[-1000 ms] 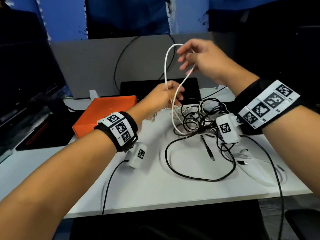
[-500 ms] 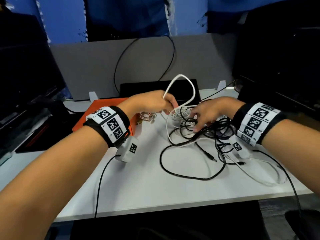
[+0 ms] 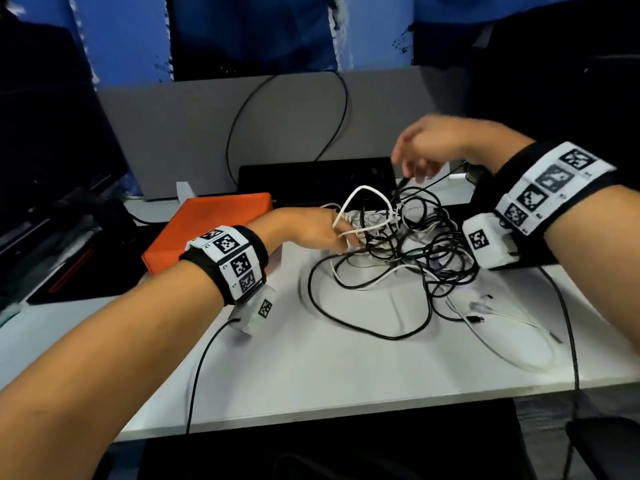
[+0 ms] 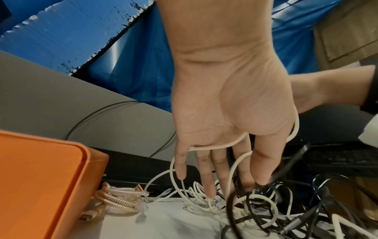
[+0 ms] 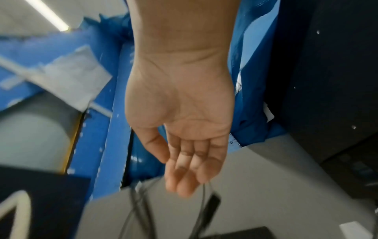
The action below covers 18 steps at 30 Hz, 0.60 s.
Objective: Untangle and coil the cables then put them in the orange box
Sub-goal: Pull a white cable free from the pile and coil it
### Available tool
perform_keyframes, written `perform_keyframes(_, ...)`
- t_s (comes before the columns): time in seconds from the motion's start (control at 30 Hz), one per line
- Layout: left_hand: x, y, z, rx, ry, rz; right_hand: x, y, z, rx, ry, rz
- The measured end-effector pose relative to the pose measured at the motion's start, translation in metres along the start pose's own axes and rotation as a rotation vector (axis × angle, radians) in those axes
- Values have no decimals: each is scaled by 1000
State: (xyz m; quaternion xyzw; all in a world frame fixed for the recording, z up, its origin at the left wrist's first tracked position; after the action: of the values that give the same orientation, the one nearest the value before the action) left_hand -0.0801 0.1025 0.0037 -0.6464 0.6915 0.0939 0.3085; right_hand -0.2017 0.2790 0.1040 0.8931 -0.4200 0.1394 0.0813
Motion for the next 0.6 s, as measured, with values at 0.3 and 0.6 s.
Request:
perform_keyframes(0.3, -4, 2, 4, 46, 1, -2, -59, 25, 89, 219, -613, 15)
perform_keyframes(0.6, -5, 4, 11, 0, -44, 43, -46, 37, 21, -380, -309, 61)
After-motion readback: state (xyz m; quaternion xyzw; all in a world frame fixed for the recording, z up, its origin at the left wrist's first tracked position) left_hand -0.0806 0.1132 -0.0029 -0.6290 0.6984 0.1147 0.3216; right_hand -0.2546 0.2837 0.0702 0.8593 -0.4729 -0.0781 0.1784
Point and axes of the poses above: each hand's wrist, its own y-axis towards the middle knuckle, its own z-axis out of the palm, x = y × z, the point moved 4 cm from there along y, towards the middle knuckle, and after that the axes turned 15 degrees about -y, right-handed, at the moved point
